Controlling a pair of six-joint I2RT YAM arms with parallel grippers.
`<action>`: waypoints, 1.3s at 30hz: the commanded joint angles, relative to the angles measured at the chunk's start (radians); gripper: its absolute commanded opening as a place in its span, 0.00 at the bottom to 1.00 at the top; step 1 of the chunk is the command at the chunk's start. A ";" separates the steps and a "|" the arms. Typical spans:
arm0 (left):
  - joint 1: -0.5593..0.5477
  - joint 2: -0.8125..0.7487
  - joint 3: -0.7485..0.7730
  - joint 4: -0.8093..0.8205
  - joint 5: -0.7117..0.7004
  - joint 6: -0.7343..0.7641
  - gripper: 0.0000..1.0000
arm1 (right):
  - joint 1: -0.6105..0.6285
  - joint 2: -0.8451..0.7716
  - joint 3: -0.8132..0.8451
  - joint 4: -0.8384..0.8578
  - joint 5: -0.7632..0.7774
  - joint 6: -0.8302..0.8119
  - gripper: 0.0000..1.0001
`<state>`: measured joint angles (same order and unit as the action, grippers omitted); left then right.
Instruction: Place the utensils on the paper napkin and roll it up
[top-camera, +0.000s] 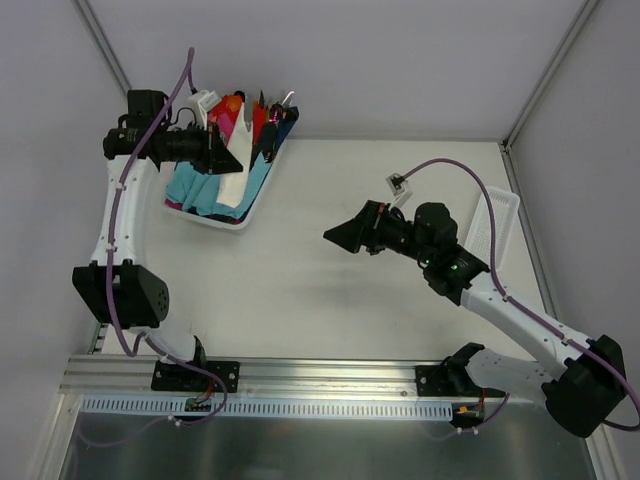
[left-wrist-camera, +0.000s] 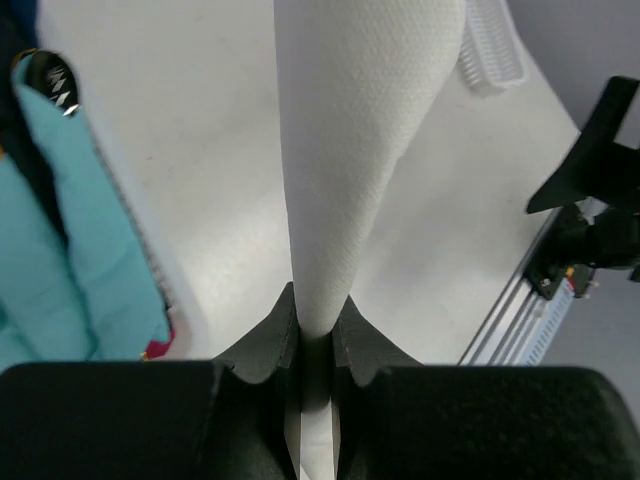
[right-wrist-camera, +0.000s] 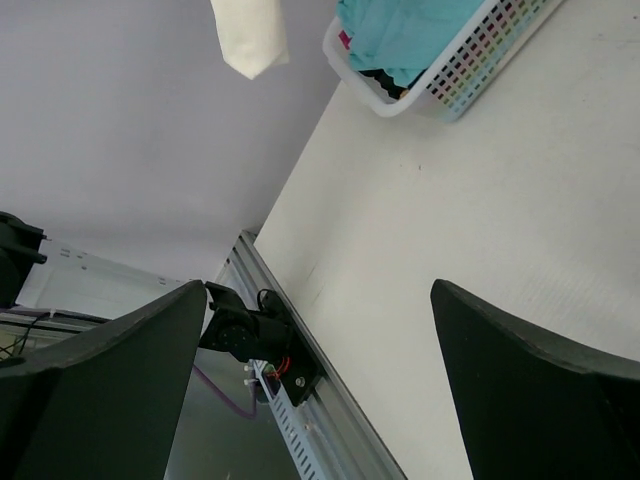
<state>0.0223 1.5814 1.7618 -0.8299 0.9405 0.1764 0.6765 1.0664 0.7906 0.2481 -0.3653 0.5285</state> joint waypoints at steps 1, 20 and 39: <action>0.076 0.075 0.126 -0.169 -0.017 0.205 0.00 | -0.011 -0.010 -0.002 -0.030 -0.011 -0.041 0.99; 0.312 0.445 0.392 -0.334 -0.103 0.598 0.00 | -0.029 0.052 -0.022 -0.033 -0.043 -0.051 0.99; 0.312 0.681 0.493 -0.334 -0.042 0.604 0.00 | -0.041 0.079 -0.045 -0.030 -0.061 -0.056 0.99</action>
<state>0.3347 2.2314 2.2116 -1.1534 0.8352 0.7517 0.6426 1.1435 0.7403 0.1894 -0.4080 0.4892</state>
